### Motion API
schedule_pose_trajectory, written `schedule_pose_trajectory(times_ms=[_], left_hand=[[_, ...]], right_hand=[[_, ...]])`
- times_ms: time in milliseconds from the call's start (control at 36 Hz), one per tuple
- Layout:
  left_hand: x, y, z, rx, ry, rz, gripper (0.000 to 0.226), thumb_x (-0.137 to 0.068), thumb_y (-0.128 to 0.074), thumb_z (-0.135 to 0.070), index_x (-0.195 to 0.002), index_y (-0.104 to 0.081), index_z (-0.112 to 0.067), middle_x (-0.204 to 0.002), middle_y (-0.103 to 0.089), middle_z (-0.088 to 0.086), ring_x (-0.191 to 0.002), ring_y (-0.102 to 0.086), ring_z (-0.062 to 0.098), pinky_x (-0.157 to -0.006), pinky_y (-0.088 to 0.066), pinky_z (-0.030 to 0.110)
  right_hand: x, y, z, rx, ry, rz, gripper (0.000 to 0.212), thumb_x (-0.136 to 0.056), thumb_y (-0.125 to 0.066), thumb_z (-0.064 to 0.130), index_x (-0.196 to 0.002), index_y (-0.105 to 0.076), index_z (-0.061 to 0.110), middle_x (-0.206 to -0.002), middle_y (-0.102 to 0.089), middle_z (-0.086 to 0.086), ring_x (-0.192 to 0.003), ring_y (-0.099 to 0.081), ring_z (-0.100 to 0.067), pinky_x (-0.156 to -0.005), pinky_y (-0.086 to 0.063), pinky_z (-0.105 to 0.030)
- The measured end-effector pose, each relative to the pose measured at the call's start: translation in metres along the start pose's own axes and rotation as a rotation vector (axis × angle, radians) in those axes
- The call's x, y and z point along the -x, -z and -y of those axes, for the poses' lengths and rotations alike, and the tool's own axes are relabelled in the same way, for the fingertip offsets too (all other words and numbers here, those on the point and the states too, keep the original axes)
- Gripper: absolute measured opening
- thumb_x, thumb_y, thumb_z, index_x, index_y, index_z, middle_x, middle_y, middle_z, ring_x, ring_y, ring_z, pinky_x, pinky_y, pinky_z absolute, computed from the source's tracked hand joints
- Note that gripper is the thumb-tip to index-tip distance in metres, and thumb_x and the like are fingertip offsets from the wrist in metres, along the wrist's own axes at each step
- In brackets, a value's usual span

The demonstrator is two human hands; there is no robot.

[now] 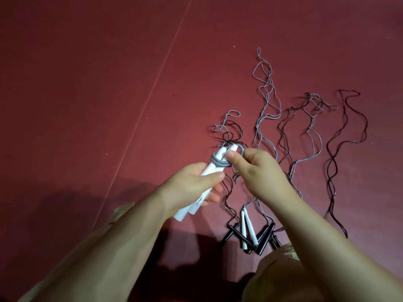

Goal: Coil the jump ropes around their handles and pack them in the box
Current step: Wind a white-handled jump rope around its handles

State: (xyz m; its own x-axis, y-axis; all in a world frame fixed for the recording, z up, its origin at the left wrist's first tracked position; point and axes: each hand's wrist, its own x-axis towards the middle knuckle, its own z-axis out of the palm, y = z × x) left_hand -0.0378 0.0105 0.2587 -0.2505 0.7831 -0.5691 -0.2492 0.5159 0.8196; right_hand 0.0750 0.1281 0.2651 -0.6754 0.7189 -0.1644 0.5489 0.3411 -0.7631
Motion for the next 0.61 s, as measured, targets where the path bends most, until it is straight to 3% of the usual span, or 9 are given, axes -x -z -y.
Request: schedule_pose_trajectory(times_ms=[194, 444, 556, 611], left_hand=[[-0.002, -0.01, 0.0, 0.038, -0.003, -0.111, 0.028, -0.091, -0.056, -0.04, -0.077, -0.047, -0.018, -0.059, -0.045, -0.002, -0.048, -0.039, 0.014, -0.047, -0.033, 0.024], [-0.002, -0.002, 0.002, 0.046, -0.016, -0.17, 0.041, -0.091, -0.042, -0.058, -0.089, -0.058, -0.02, -0.056, -0.048, -0.003, -0.047, -0.04, 0.017, -0.052, -0.034, 0.027], [-0.002, 0.003, 0.002, 0.015, -0.038, -0.174, 0.037, -0.094, -0.043, -0.053, -0.082, -0.053, -0.02, -0.055, -0.046, -0.002, -0.048, -0.036, 0.017, -0.051, -0.031, 0.026], [-0.002, 0.007, 0.003, -0.029, -0.036, -0.189, 0.037, -0.093, -0.043, -0.053, -0.078, -0.05, -0.02, -0.056, -0.045, -0.002, -0.047, -0.035, 0.016, -0.049, -0.03, 0.024]], right_hand=[[0.002, -0.005, 0.004, -0.013, -0.069, 0.018, 0.048, -0.093, -0.056, 0.045, -0.058, -0.036, 0.018, -0.039, -0.027, 0.009, -0.042, -0.027, -0.009, -0.042, -0.023, -0.022], [0.002, -0.013, 0.016, -0.042, -0.06, 0.089, 0.052, -0.096, -0.049, 0.047, -0.056, -0.029, 0.02, -0.047, -0.023, 0.008, -0.045, -0.021, -0.011, -0.044, -0.018, -0.027], [-0.002, -0.005, 0.024, -0.008, -0.049, 0.179, 0.054, -0.099, -0.04, 0.047, -0.054, -0.038, 0.018, -0.04, -0.033, 0.009, -0.041, -0.028, -0.009, -0.043, -0.023, -0.023], [-0.004, 0.004, 0.028, -0.019, -0.065, 0.247, 0.059, -0.1, -0.032, 0.05, -0.056, -0.049, 0.016, -0.047, -0.045, 0.007, -0.041, -0.034, -0.006, -0.047, -0.028, -0.019]])
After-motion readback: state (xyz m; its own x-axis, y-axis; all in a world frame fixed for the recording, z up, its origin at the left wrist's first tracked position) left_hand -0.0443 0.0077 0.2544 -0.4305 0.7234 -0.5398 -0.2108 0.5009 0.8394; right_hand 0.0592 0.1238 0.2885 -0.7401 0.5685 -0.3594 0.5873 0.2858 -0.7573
